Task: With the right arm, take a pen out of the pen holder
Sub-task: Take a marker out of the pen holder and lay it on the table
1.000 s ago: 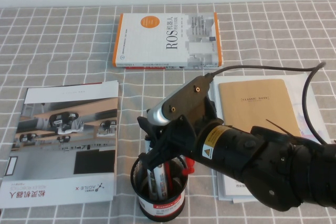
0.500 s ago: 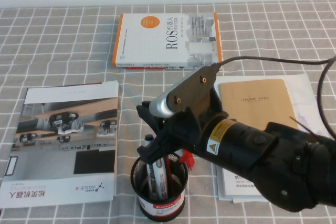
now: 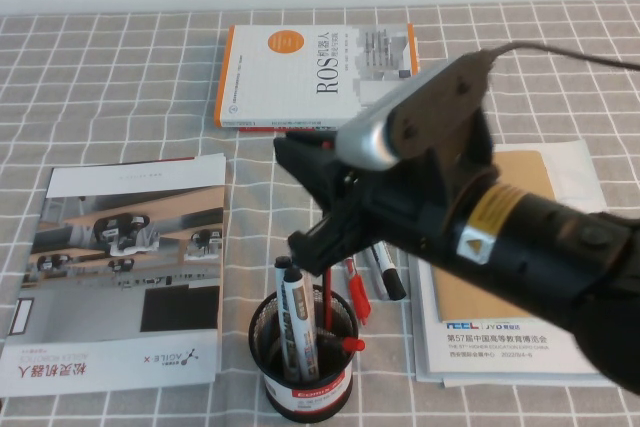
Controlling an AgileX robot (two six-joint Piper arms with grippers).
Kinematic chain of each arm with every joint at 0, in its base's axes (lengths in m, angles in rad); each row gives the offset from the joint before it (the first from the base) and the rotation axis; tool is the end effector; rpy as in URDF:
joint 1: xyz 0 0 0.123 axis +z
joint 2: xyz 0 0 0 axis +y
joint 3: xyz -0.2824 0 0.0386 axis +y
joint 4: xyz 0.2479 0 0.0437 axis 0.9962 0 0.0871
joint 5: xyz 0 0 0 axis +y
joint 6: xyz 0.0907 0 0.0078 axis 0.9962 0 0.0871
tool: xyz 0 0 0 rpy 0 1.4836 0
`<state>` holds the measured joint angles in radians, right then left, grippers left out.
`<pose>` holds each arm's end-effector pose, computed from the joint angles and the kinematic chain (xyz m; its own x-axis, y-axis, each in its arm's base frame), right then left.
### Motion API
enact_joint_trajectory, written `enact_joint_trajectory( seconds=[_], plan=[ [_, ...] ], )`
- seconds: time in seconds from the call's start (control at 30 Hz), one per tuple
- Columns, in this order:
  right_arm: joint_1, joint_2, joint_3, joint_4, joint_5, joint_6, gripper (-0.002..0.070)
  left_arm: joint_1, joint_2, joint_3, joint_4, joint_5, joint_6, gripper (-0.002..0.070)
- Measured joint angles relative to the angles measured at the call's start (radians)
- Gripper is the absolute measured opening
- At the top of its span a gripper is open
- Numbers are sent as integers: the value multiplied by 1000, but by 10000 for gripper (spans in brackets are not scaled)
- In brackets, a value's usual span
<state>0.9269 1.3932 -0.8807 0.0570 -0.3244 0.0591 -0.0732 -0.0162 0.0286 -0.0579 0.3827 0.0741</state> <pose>0.1911 0.2518 0.3150 -0.1494 -0.0110 -0.9887 -0.7769 0.6199 0.1105 0.0519 -0.0058 0.1700 -0.2997 0.0424 -0.9531 0.0998 0.9949 0.0129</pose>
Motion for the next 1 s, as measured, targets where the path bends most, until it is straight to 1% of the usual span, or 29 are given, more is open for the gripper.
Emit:
enact_joint_trajectory(
  seconds=[0.2,0.37,0.43,0.53,0.63,0.77,1.0],
  plan=[
    [0,-109,-46,0,126,0,-11,0,0,0,0,0,0,-3],
    [-2,-175,-117,0,271,-40,-11,0,0,0,0,0,0,-3],
    [-15,-182,-147,8,347,-44,-11,0,0,0,0,0,0,-3],
    [-64,-180,-183,45,478,-47,-11,0,0,0,0,0,0,-3],
    [-130,-164,-201,90,590,-49,-11,0,0,0,0,0,0,-3],
    [-192,-108,-228,127,684,-49,-11,0,0,0,0,0,0,-3],
    [-211,105,-330,140,756,-49,-11,0,0,0,0,0,0,-3]
  ],
)
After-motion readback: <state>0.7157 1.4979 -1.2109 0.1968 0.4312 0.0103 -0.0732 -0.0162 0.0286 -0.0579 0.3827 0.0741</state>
